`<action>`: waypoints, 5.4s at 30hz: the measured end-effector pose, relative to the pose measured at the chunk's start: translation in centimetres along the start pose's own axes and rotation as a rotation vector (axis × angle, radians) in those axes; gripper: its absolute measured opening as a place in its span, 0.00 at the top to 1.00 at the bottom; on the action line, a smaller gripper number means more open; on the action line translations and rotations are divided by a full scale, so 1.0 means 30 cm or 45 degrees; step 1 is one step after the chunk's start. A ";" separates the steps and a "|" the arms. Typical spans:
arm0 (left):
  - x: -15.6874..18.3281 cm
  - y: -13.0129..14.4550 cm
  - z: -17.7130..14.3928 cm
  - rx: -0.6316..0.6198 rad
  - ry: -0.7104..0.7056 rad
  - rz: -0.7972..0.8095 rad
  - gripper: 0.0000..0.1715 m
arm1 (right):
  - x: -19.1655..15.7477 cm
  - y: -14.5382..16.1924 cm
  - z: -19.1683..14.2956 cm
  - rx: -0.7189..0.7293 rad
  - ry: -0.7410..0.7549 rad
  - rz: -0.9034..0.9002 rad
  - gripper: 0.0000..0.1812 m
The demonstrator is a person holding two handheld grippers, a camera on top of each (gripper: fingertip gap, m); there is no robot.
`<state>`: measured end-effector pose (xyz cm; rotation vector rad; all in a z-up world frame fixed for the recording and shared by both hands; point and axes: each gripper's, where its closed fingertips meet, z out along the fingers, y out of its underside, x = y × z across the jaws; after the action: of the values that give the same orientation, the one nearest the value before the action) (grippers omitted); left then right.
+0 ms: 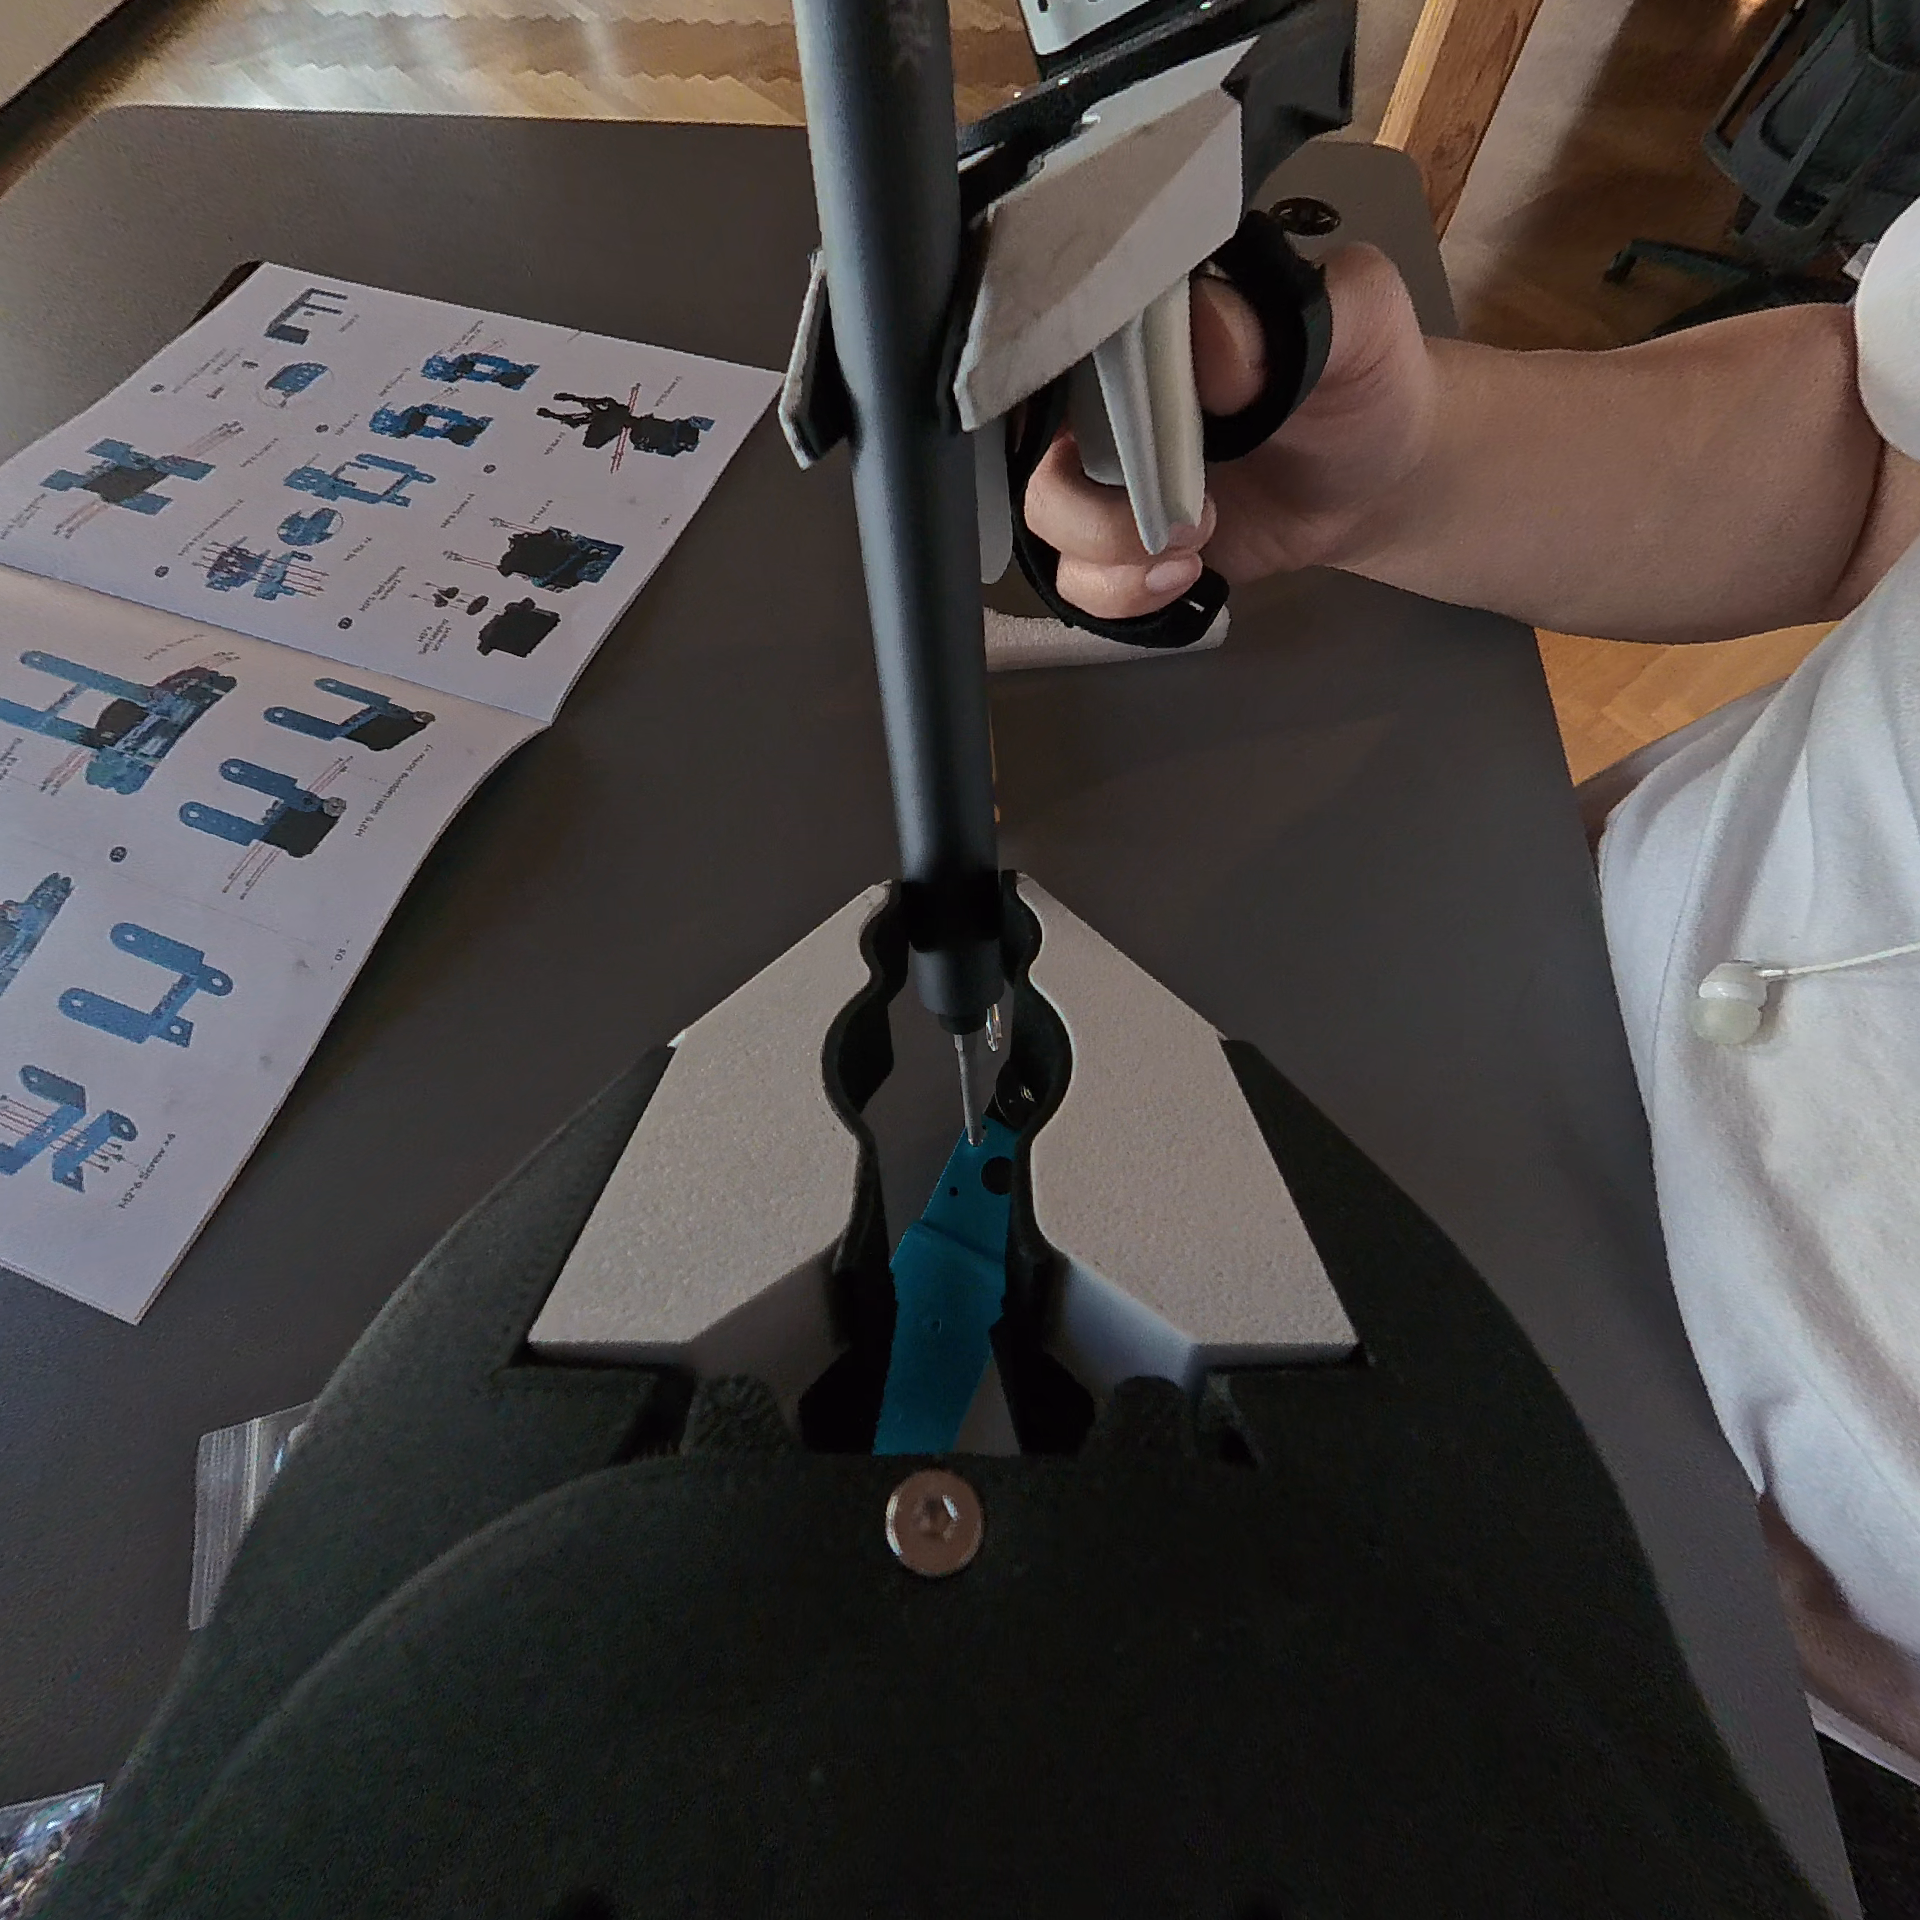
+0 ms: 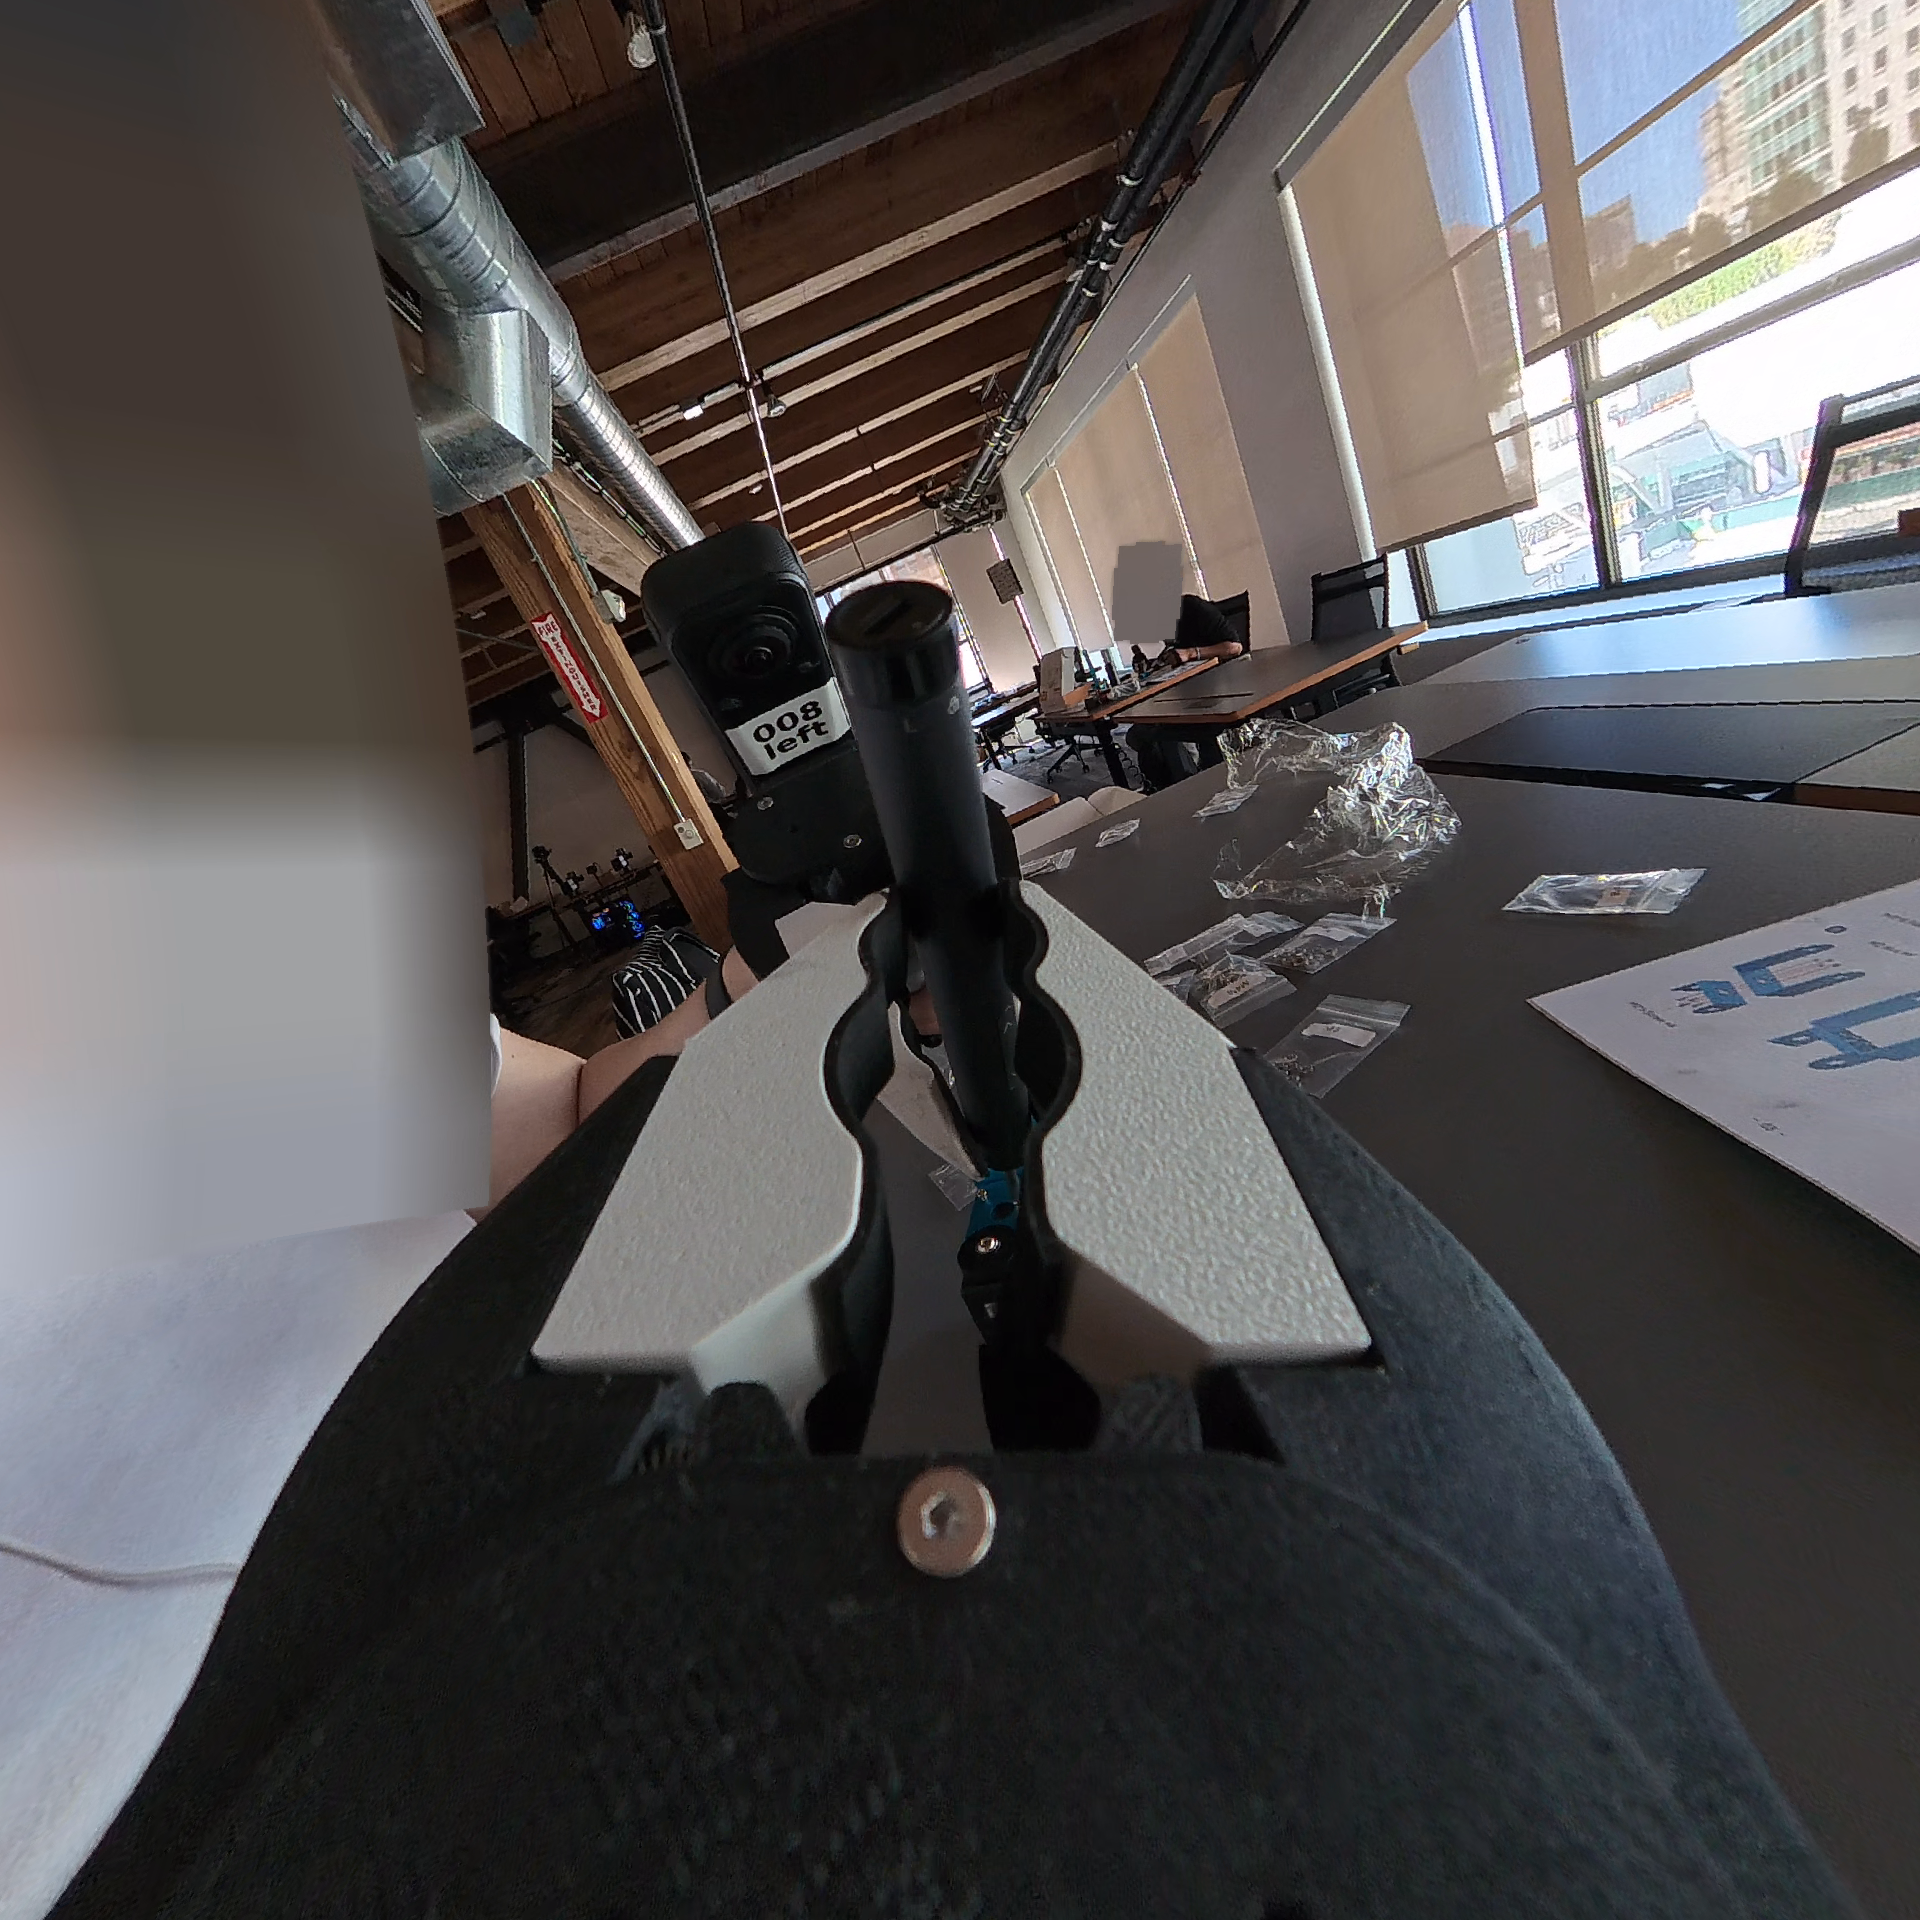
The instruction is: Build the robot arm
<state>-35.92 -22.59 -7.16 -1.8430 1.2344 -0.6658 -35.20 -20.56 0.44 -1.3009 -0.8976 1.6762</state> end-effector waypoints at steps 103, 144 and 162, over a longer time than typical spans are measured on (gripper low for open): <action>-0.145 -0.386 -0.358 0.815 0.188 -0.415 0.67 | -0.018 -0.053 0.212 -0.439 -0.181 -0.108 0.91; -0.087 -0.358 -0.262 0.483 0.012 -0.082 0.90 | 0.006 0.119 0.156 -0.490 -0.052 -0.303 0.91; -0.039 -0.291 -0.225 0.490 0.056 -0.145 0.91 | -0.033 0.124 0.159 -0.309 -0.071 -0.272 0.91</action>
<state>-37.23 -21.97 3.85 -1.5901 0.9535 -0.9398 -40.35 -23.28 -1.47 -1.2693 -1.2589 1.4772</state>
